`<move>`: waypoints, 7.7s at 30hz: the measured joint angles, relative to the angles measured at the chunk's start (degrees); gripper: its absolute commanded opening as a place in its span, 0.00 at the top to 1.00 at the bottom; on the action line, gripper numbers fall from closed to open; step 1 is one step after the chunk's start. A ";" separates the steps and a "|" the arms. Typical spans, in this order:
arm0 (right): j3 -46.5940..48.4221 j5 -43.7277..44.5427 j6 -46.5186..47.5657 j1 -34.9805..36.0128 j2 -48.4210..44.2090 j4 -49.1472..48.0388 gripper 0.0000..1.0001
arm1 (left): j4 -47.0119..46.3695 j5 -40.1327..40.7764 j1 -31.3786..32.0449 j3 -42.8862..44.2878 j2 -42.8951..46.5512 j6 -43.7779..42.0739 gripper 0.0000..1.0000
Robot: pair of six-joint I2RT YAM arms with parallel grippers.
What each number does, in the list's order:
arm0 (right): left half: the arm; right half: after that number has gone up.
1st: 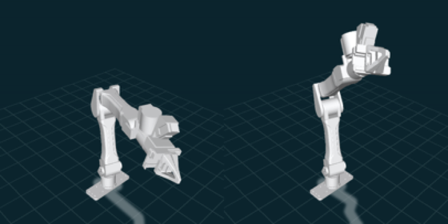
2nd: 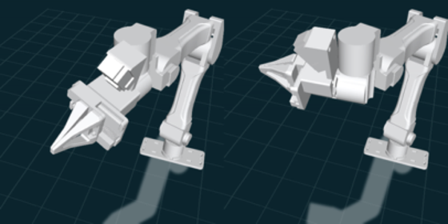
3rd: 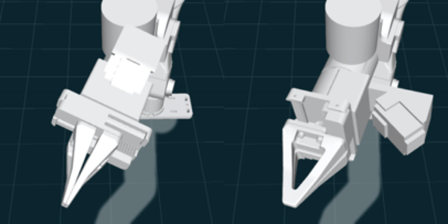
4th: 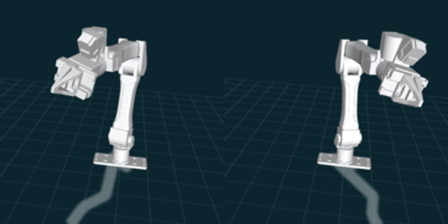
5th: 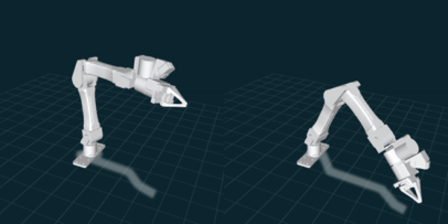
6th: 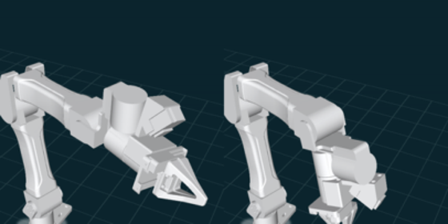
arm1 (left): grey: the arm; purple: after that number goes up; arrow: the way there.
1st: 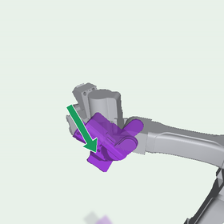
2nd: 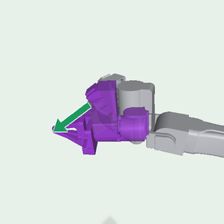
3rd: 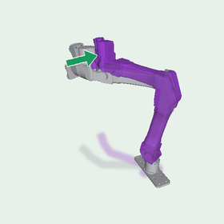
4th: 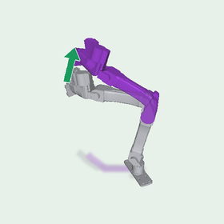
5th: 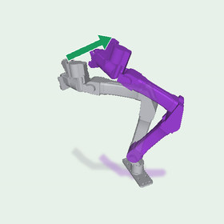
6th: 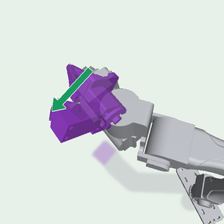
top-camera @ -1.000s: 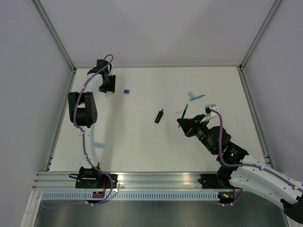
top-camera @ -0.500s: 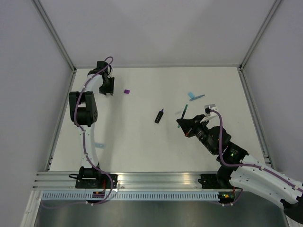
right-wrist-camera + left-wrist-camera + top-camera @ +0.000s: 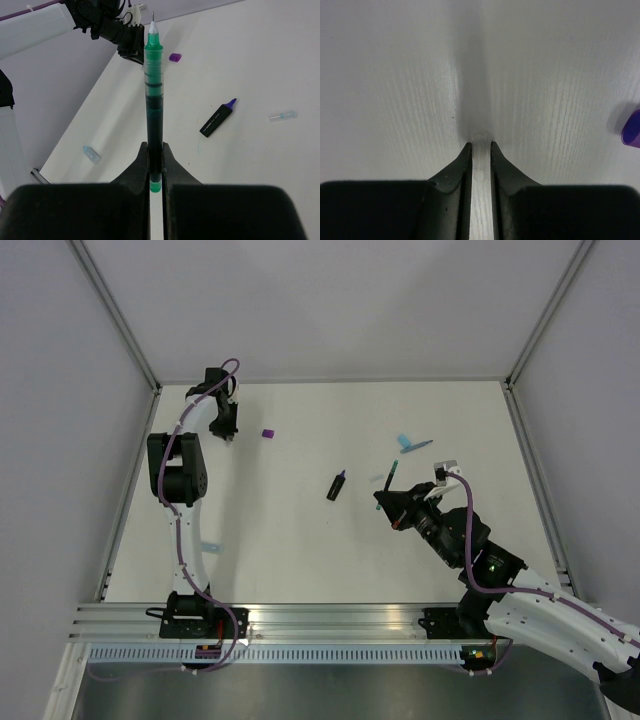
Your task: Insert the pens into the pen caps
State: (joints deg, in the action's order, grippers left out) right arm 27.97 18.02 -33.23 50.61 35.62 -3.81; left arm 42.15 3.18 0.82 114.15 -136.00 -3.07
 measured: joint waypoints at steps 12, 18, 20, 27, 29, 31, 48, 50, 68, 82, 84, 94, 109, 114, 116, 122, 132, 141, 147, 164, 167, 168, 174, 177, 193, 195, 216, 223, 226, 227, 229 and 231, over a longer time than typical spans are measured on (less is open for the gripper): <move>0.00 0.31 0.13 0.00 0.28 -0.11 1.00 | -1.68 2.05 0.35 -6.36 3.76 1.99 0.98; 0.02 1.90 1.22 0.00 5.46 -0.07 1.00 | -3.43 -1.20 3.30 -19.19 12.17 6.32 0.98; 0.02 2.34 1.68 0.00 6.95 -0.04 1.00 | -3.54 -1.81 5.11 -21.42 14.12 7.82 0.98; 0.04 -1.25 4.68 0.00 13.22 -4.37 1.00 | -15.45 -12.61 10.05 -37.94 29.42 17.07 0.98; 0.02 -4.66 5.57 0.00 16.11 -5.73 1.00 | -21.22 -17.88 10.69 -43.91 36.79 20.52 0.98; -0.04 -8.37 6.12 0.00 17.92 -7.43 1.00 | -26.67 -22.77 11.80 -48.09 43.54 24.00 0.98; -3.32 -28.02 7.13 0.02 19.17 -23.17 1.00 | -67.89 -39.82 31.50 -67.78 67.32 42.88 0.98; -3.32 -28.55 7.13 0.00 19.34 -23.63 1.00 | -69.35 -39.82 31.87 -68.50 67.38 43.15 0.98; -3.32 -31.30 6.49 0.07 19.74 -25.31 1.00 | -74.90 -38.75 32.81 -71.76 70.44 44.04 0.98; -3.30 -31.34 6.49 0.07 20.06 -25.22 1.00 | -75.58 -38.03 32.81 -72.37 70.71 44.04 0.98; -3.30 -31.52 6.45 0.07 20.70 -25.11 1.00 | -75.65 -37.70 32.81 -72.37 70.82 44.04 0.98; -3.30 -32.15 6.21 0.07 22.67 -24.68 1.00 | -76.13 -37.48 32.81 -73.31 72.61 44.04 0.98; -3.30 -31.65 6.21 0.07 21.07 -24.68 1.00 | -76.32 -36.46 32.81 -73.61 72.67 44.04 0.98; -3.30 -31.23 6.23 0.07 20.00 -24.61 1.00 | -76.41 -36.46 32.81 -74.29 72.67 44.02 0.98; -3.30 -31.19 6.23 0.07 19.58 -24.61 1.00 | -76.59 -36.46 32.81 -74.38 72.67 44.02 0.98; -3.30 -31.06 6.23 0.07 19.45 -24.39 1.00 | -78.05 -36.70 32.81 -75.14 72.67 44.04 0.98; -3.30 -30.25 6.29 0.07 18.97 -23.47 1.00 | -80.41 -36.79 33.14 -76.02 72.52 44.04 0.98; -3.30 -29.64 6.29 0.07 18.08 -22.60 1.00 | -81.29 -37.33 34.01 -76.08 70.82 44.06 0.98; -3.30 -29.59 6.27 0.07 17.94 -22.29 1.00 | -81.59 -37.83 34.07 -76.11 70.47 44.06 0.98; -4.11 -28.68 6.58 0.52 13.88 -18.36 1.00 | -86.12 -39.67 35.58 -78.75 70.12 43.98 0.98; -4.15 -28.68 6.58 0.55 13.70 -17.86 1.00 | -86.16 -39.67 35.76 -78.82 69.92 43.93 0.98; -4.17 -28.68 6.62 0.57 13.66 -17.75 1.00 | -86.25 -39.67 35.82 -78.82 69.83 43.91 0.98; -4.17 -28.50 6.73 0.55 13.44 -16.41 1.00 | -86.60 -39.85 36.13 -78.79 68.78 43.87 0.74; -4.17 -28.20 6.91 0.48 13.07 -16.52 1.00 | -86.01 -40.85 36.28 -78.79 68.78 43.60 0.60; -4.15 -30.34 6.91 0.13 12.85 -19.69 1.00 | -77.85 -42.62 37.51 -75.67 68.91 42.10 0.28; -4.15 -30.75 6.91 0.13 12.85 -19.71 1.00 | -76.52 -42.25 37.51 -74.23 68.98 41.46 0.28; -4.15 -32.81 6.45 0.13 13.51 -19.78 1.00 | -73.61 -41.09 37.53 -70.97 69.46 39.50 0.63; -3.89 -32.79 6.51 0.13 13.60 -19.32 1.00 | -73.09 -41.27 37.51 -71.23 70.01 38.66 0.98; -2.51 -33.07 7.04 0.20 12.94 -16.31 1.00 | -73.70 -41.20 37.44 -72.24 71.04 38.73 0.98; -2.14 -33.09 7.26 0.24 12.50 -15.26 1.00 | -73.94 -41.24 37.44 -72.48 71.38 38.84 0.98; -0.87 -33.00 8.11 0.35 11.34 -12.37 1.00 | -74.97 -41.33 37.46 -72.81 71.84 39.56 0.98; 0.66 -32.81 9.05 0.42 10.97 -9.90 1.00 | -76.08 -41.44 37.44 -72.91 72.00 40.37 0.98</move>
State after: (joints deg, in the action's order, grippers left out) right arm 28.62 -14.79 -24.18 51.03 46.59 -13.72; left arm -33.93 -38.26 38.26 41.23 -64.01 37.30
